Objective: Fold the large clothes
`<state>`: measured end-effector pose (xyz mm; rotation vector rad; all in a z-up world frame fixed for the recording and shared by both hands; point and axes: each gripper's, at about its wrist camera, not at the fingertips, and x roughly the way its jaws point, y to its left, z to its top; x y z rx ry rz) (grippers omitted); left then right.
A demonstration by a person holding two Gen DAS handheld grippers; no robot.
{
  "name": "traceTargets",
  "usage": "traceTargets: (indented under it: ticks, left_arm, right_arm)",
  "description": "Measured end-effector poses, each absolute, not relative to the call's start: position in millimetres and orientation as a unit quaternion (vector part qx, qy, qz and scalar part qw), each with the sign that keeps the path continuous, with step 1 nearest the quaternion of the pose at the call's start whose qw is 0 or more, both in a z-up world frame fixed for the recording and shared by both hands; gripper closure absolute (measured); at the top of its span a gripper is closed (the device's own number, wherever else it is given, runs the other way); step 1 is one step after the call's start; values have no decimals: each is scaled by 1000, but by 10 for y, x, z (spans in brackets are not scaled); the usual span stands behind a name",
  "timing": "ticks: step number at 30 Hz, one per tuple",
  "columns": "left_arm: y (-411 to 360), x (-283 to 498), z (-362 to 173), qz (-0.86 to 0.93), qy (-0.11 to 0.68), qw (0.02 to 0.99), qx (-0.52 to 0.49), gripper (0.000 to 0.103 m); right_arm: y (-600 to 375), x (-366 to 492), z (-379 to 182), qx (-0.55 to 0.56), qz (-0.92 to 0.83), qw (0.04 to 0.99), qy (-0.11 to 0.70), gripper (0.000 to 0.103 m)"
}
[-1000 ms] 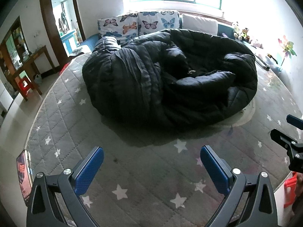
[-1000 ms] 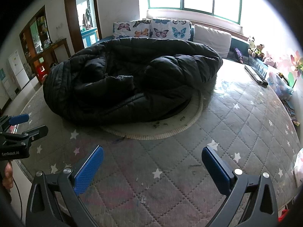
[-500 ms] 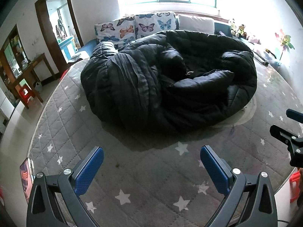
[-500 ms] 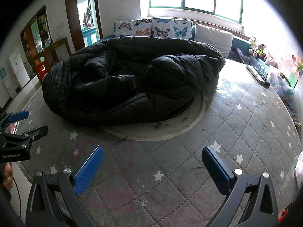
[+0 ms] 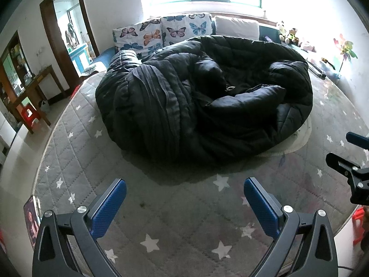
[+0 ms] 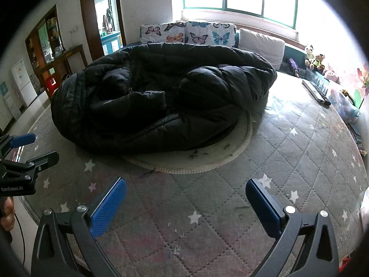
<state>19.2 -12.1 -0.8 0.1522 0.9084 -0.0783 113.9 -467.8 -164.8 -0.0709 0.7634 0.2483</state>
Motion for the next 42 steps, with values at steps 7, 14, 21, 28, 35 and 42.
traceTargets:
  ticks: [7, 14, 21, 28, 35, 42]
  left_arm:
    - [-124, 191, -23, -44, 443, 893, 69, 0]
    - [-118, 162, 23, -46, 438, 895, 71, 0]
    - [-94, 158, 53, -44, 436, 896, 71, 0]
    - [-87, 161, 70, -45, 434, 897, 70, 0]
    - [-81, 175, 104, -49, 431, 898, 74, 0]
    - [-61, 242, 202, -57, 419, 903, 79, 0]
  right_arm:
    - [-4661, 1145, -1644, -38, 122, 921, 369, 0]
    - [-4633, 1134, -1610, -43, 124, 921, 366, 0]
    - [-4620, 1120, -1582, -46, 125, 923, 362, 0]
    - [-4606, 1127, -1572, -50, 124, 923, 360, 0]
    - [-4579, 1149, -1558, -54, 126, 923, 359, 0]
    - [-4551, 1188, -1532, -65, 128, 923, 356, 0]
